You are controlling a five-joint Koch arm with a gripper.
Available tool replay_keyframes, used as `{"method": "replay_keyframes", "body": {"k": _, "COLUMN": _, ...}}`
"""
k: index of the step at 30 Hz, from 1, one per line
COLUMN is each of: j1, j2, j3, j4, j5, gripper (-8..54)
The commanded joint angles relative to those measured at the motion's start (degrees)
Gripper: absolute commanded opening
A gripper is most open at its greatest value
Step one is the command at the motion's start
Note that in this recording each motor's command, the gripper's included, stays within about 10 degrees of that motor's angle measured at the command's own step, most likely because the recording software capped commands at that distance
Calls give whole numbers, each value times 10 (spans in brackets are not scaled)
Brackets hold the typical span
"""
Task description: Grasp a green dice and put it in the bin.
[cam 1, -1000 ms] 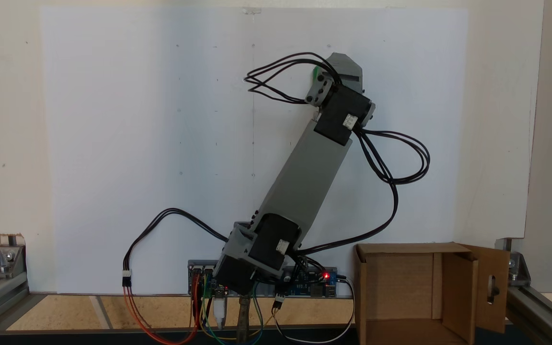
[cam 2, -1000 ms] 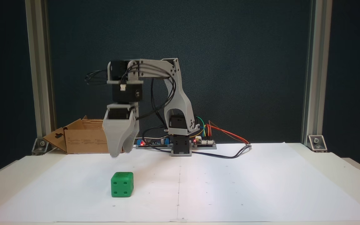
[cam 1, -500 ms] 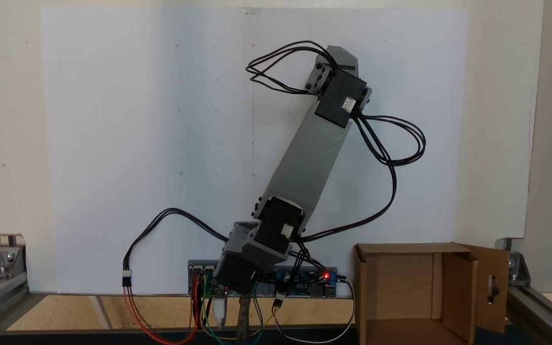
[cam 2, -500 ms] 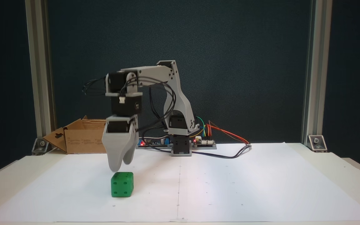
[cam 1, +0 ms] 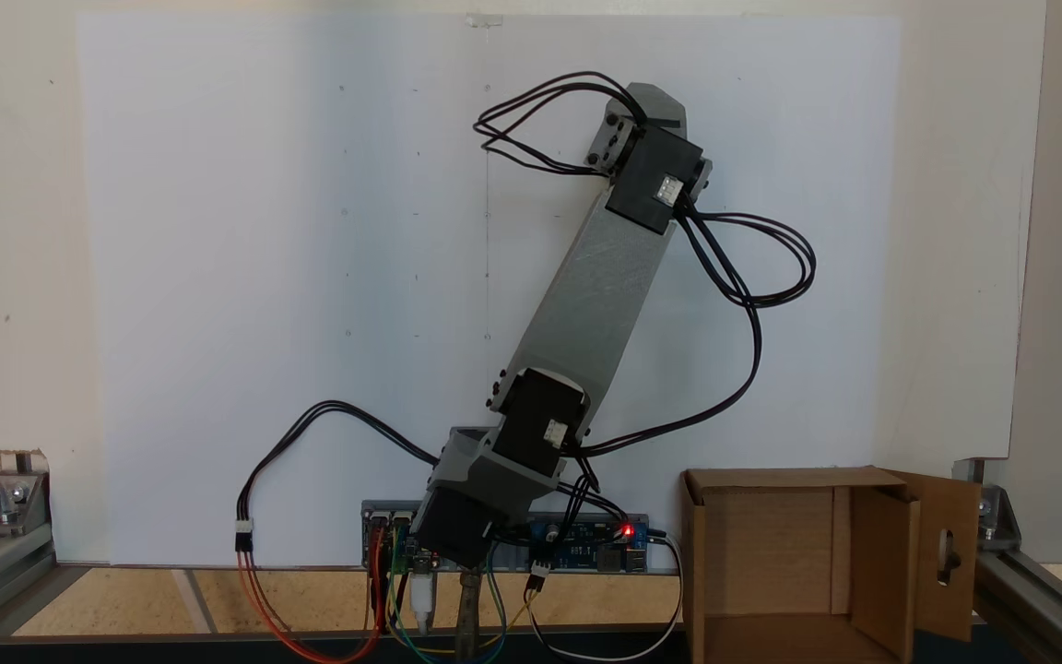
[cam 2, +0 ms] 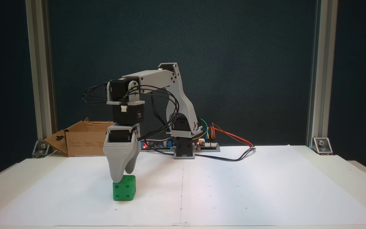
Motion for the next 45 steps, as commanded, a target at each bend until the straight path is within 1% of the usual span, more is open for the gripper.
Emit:
{"method": "replay_keyframes", "body": {"k": 1, "j1": -4, "j2": 2, "j3": -33, "j4": -4, "j5": 29, "gripper": 454}}
{"method": "replay_keyframes", "body": {"k": 9, "j1": -4, "j2": -7, "j3": -33, "j4": -4, "j5": 31, "gripper": 439}}
{"method": "replay_keyframes", "body": {"k": 45, "j1": 4, "j2": -60, "j3": -33, "j4": -46, "j5": 30, "gripper": 412}}
